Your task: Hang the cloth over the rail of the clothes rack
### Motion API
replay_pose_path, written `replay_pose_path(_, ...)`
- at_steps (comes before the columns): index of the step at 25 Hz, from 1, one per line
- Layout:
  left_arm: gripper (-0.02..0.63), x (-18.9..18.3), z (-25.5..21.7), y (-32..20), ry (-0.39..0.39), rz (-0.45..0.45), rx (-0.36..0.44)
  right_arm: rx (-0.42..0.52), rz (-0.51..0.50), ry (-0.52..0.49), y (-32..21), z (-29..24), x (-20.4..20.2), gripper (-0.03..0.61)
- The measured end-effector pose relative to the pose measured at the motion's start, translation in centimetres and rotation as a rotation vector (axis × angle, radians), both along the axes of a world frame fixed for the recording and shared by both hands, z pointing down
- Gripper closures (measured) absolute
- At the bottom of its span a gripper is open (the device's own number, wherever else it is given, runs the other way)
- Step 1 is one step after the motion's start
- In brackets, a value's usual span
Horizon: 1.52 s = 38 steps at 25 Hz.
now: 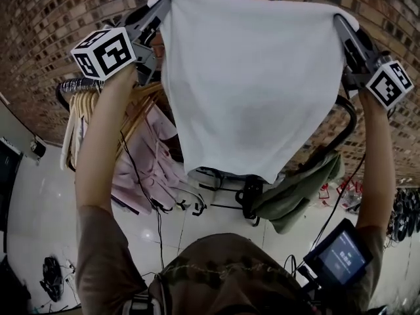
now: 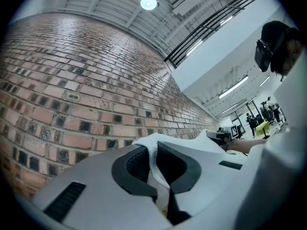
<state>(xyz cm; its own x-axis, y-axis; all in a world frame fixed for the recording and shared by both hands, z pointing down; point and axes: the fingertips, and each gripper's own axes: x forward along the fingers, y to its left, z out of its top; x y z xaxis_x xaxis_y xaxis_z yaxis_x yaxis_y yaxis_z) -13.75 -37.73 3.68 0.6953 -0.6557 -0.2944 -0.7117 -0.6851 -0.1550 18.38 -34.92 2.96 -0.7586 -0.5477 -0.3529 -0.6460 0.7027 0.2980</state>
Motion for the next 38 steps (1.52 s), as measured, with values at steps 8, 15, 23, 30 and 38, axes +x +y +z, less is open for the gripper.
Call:
replay_pose_path(8, 0.601, -0.3, 1.4, -2.3, -0.003, -0.023, -0.110, -0.087, 0.061, 0.020, -2.4, 1.2, -0.6, 0.571)
replay_pose_path(15, 0.601, -0.2, 2.5, -4.1, -0.079, -0.069, -0.179, -0.165, 0.123, 0.053, -4.8, 2.3, -0.8, 0.571)
replay_pose_path(23, 0.601, -0.1, 4.3, -6.2, -0.143, -0.126, -0.248, -0.216, 0.194, 0.079, -6.6, 3.3, -0.6, 0.571)
replay_pose_path(30, 0.601, -0.9, 5.5, -7.5, -0.196, -0.155, -0.289, -0.258, 0.215, 0.110, -8.2, 5.0, -0.3, 0.571)
replay_pose_path(38, 0.600, -0.3, 7.1, -8.7, -0.306, -0.153, -0.351, -0.301, 0.237, 0.151, -10.0, 7.1, 0.0, 0.571)
